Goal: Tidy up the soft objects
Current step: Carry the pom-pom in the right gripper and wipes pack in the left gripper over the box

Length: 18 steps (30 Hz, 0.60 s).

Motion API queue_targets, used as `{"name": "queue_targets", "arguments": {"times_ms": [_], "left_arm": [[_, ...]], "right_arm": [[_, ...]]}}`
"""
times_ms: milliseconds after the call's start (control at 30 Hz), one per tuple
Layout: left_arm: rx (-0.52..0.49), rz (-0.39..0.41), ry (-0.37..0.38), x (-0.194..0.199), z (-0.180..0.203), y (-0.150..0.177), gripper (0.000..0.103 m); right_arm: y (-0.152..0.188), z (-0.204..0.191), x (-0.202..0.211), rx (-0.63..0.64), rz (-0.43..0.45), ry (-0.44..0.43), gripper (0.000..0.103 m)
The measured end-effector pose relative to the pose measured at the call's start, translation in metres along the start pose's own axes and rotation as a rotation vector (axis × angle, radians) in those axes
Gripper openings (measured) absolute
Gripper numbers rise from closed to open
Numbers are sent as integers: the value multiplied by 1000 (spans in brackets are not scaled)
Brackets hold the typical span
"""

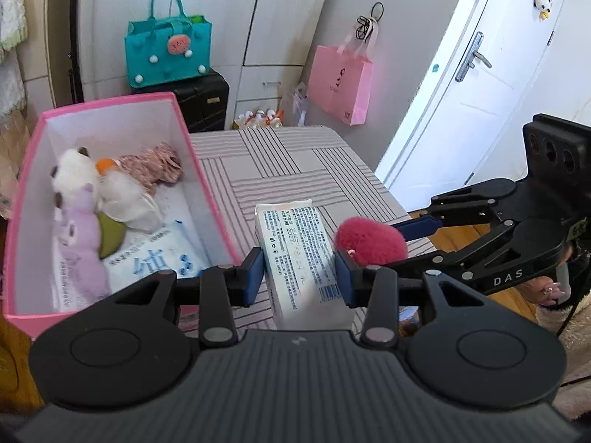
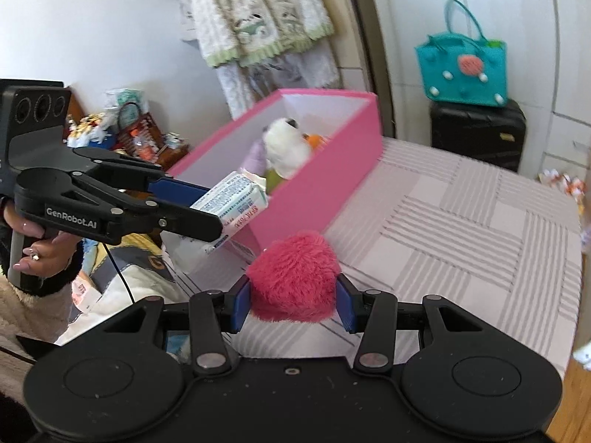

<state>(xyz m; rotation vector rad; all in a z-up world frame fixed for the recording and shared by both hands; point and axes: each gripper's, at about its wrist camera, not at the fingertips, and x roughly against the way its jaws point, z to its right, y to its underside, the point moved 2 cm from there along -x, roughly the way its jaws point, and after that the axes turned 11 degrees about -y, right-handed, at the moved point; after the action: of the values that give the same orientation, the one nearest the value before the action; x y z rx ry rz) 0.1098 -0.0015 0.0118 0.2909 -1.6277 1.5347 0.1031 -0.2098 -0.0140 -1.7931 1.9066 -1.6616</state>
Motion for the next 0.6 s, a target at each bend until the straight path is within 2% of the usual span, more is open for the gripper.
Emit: {"name": "queue_targets", "arguments": {"times_ms": [133, 367, 533, 600], "left_arm": [[-16, 27, -24, 13, -11, -2, 40], [6, 48, -55, 8, -43, -15, 40], [17, -4, -102, -23, -66, -32, 40], [-10, -36, -130, -42, -72, -40, 40]], "right_arm": [[-18, -12, -8, 51, 21, -17, 52], [-55, -22, -27, 178, 118, 57, 52], [-80, -8, -37, 187, 172, 108, 52], [-89, -2, -43, 182, 178, 115, 52]]}}
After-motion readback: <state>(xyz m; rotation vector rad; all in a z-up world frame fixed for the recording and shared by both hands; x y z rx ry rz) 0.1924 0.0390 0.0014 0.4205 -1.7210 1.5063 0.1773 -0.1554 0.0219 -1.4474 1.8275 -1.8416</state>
